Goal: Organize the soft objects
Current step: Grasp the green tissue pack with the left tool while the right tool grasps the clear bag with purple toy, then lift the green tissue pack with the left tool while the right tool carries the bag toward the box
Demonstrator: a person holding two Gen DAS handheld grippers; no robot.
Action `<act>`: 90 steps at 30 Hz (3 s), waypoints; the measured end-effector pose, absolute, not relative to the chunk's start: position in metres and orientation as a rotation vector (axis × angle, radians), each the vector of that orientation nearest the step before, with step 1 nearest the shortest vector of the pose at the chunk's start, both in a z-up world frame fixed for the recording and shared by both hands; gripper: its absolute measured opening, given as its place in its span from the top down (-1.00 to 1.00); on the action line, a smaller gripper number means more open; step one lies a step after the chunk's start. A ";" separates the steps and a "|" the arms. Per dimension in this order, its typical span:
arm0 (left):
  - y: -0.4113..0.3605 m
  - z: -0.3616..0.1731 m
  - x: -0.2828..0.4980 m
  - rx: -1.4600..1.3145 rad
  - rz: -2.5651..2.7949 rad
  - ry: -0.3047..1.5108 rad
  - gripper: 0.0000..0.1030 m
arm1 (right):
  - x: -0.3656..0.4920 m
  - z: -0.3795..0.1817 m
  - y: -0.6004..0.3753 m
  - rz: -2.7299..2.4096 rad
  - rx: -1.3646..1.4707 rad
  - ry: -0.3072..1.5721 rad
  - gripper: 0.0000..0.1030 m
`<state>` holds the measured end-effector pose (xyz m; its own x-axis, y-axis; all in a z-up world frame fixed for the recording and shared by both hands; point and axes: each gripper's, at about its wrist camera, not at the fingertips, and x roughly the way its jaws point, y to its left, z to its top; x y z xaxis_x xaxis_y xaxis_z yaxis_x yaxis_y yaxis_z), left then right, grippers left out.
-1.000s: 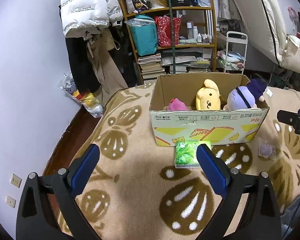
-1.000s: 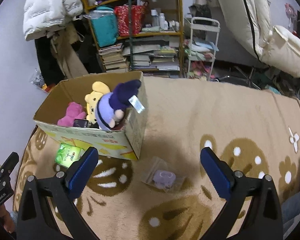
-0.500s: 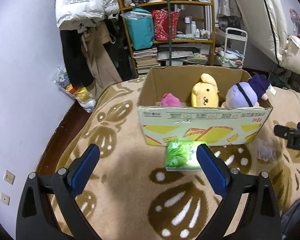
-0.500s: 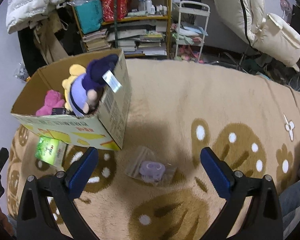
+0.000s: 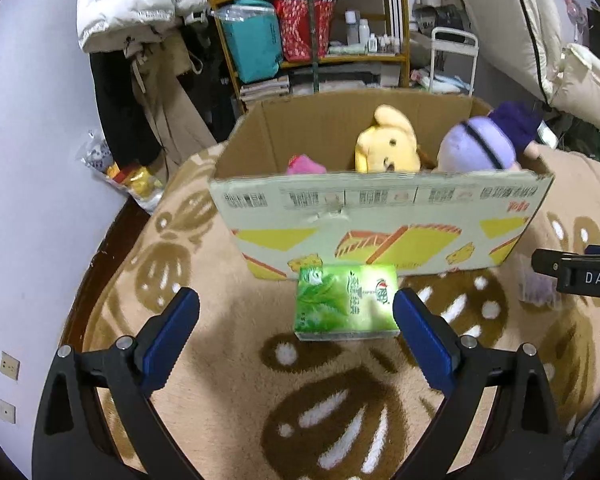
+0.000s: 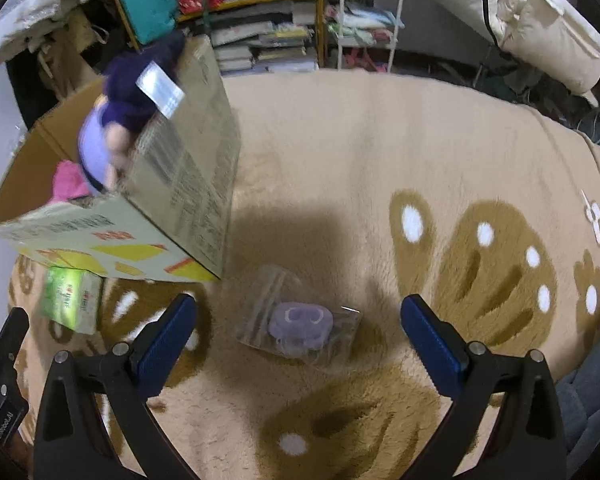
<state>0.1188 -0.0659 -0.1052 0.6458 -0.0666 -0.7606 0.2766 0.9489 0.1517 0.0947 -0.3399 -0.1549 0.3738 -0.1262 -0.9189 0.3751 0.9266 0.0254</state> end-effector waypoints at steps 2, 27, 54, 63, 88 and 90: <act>-0.069 -0.116 0.121 0.287 -0.198 0.870 -0.87 | 0.098 -0.161 -0.340 -0.344 0.216 1.165 -1.00; -0.084 -0.149 0.133 0.283 -0.340 0.988 -0.87 | 0.115 -0.207 -0.370 -0.391 0.399 1.264 -1.00; -0.069 -0.143 0.126 0.196 -0.314 1.034 -0.41 | 0.110 -0.195 -0.377 -0.368 0.433 1.249 -0.52; -0.061 -0.129 0.114 0.191 -0.281 1.005 -0.41 | 0.098 -0.184 -0.383 -0.365 0.417 1.227 -0.41; -0.056 -0.108 0.090 0.213 -0.257 0.966 -0.41 | 0.077 -0.177 -0.371 -0.273 0.572 1.197 0.79; -0.056 -0.108 0.090 0.215 -0.257 0.965 -0.41 | 0.078 -0.174 -0.371 -0.267 0.550 1.188 0.82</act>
<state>0.0897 -0.0560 -0.1083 0.5431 -0.1194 -0.8311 0.3099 0.9485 0.0662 0.0778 -0.3713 -0.1745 0.3626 0.0863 -0.9280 0.4753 0.8393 0.2638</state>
